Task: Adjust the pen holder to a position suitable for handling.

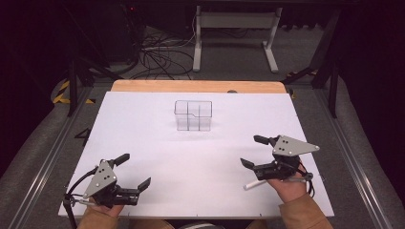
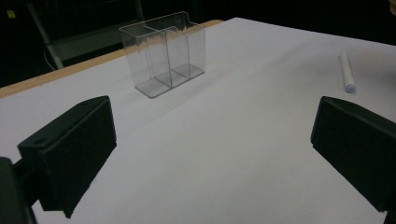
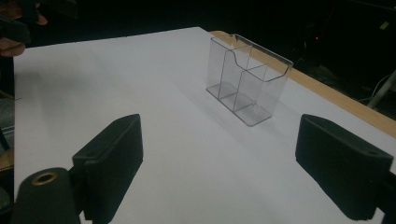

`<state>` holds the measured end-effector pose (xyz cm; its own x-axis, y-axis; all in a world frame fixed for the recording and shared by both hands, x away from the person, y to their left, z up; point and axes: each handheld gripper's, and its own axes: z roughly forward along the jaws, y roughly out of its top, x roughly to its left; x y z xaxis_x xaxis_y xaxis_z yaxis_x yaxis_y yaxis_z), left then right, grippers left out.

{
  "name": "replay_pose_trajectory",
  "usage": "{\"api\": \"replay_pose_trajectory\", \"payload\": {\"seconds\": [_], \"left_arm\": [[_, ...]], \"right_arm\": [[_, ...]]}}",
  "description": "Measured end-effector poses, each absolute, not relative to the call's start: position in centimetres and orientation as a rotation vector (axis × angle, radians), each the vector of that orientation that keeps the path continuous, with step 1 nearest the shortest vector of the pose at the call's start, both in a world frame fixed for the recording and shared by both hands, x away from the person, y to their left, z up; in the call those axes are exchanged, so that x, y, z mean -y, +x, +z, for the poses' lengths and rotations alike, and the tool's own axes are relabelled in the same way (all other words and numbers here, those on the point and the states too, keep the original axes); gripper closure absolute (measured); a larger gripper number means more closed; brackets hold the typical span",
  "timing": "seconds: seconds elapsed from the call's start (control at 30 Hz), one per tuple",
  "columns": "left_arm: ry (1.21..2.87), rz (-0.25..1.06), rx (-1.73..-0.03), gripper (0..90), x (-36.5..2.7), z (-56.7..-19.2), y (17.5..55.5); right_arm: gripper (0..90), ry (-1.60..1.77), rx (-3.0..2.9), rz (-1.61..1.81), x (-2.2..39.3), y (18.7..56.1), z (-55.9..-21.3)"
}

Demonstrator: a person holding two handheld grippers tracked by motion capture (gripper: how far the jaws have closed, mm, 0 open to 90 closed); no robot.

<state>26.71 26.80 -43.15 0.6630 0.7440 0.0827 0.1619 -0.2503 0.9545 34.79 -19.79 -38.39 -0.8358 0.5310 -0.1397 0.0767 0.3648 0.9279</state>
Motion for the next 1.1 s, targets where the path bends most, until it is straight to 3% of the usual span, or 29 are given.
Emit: {"api": "replay_pose_trajectory", "payload": {"seconds": [1.1], "left_arm": [[1.758,0.646,-0.752,0.8,-27.2,-43.2,26.4]], "right_arm": [[22.0,0.437,-2.373,1.376,15.3,40.2,-35.2]]}}
